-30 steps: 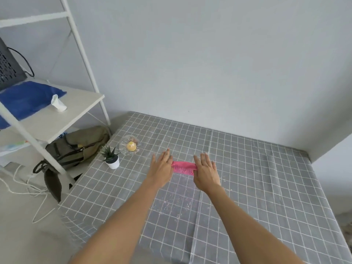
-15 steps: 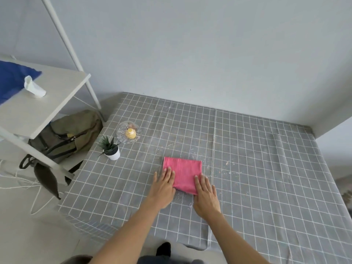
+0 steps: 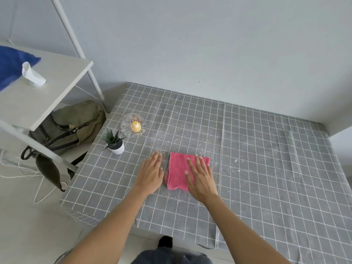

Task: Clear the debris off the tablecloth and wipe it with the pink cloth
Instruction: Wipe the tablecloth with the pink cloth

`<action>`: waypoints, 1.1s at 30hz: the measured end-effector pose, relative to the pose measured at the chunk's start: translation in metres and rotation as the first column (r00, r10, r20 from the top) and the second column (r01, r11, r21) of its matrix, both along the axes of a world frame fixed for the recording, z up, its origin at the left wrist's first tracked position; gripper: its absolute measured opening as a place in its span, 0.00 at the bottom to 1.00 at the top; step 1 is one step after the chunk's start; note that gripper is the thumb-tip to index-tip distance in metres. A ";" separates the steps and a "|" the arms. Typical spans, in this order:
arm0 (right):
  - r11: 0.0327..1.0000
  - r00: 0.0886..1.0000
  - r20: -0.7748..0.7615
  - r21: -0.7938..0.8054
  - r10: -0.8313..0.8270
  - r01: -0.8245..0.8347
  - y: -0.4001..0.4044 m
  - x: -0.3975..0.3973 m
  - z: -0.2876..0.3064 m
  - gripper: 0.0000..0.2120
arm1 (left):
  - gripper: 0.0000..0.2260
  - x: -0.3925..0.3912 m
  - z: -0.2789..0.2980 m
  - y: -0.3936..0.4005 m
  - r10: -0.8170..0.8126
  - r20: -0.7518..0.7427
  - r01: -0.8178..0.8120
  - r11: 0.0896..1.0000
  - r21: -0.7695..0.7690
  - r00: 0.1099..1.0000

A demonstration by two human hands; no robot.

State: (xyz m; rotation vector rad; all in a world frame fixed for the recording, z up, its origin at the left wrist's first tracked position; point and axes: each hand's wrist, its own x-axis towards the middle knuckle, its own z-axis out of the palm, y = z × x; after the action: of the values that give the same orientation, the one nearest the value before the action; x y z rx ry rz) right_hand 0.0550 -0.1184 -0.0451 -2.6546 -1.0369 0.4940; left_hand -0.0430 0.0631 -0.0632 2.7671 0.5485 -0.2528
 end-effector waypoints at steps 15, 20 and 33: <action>0.997 0.994 0.109 -0.071 0.015 -0.008 0.046 0.002 -0.042 0.34 | 0.25 0.002 -0.039 0.055 0.056 0.143 -0.063 0.997 0.051 0.988; 1.000 0.994 0.110 -0.028 0.000 0.003 0.047 0.001 -0.045 0.33 | 0.25 0.001 -0.039 0.056 0.065 0.154 -0.079 0.993 0.088 0.986; 0.996 0.994 0.105 -0.086 0.028 -0.019 0.036 0.012 -0.044 0.35 | 0.24 0.003 -0.041 0.058 0.053 0.173 -0.067 0.995 0.073 0.983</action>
State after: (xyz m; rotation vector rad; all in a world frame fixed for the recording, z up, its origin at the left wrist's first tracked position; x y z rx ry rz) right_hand 0.0672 -0.0820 -0.0896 -2.7729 -1.1025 0.4140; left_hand -0.0399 0.1212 -0.1040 2.8065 0.6078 0.0210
